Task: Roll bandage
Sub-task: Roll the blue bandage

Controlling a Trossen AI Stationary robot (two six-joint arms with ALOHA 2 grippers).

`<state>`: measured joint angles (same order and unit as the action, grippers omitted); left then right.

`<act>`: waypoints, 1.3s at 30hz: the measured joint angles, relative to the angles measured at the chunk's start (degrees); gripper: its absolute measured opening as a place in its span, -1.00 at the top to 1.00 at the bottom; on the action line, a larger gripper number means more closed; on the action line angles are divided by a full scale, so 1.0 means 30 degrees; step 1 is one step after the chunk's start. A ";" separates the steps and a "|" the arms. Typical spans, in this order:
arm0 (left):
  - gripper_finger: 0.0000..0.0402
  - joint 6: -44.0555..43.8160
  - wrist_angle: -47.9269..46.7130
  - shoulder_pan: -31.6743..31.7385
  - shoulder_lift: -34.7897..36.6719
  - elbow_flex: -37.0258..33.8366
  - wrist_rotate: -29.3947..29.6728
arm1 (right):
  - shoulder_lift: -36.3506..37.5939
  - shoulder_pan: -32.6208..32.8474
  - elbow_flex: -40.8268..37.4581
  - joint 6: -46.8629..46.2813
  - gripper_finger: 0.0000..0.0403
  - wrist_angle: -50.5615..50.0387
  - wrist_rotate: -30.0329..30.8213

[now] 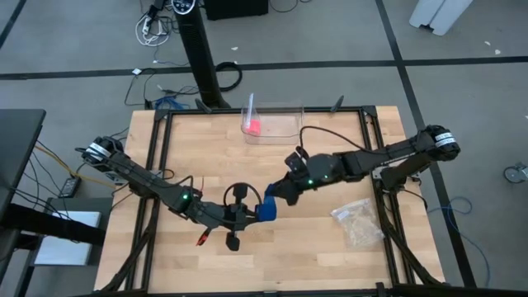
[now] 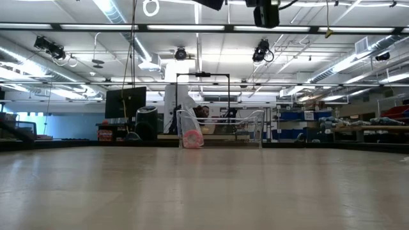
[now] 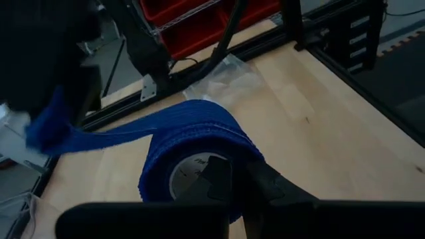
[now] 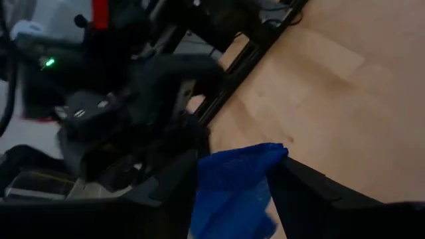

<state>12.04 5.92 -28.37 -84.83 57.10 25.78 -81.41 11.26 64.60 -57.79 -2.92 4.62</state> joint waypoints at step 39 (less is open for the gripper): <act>0.91 -1.4078 0.3709 0.2626 0.0005 0.0000 -0.1697 | -0.0701 0.8128 -0.0007 3.2239 0.25 0.1330 1.7933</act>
<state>-30.20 17.04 -20.49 -84.82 57.10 20.69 -83.51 35.65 64.58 38.93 1.07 58.42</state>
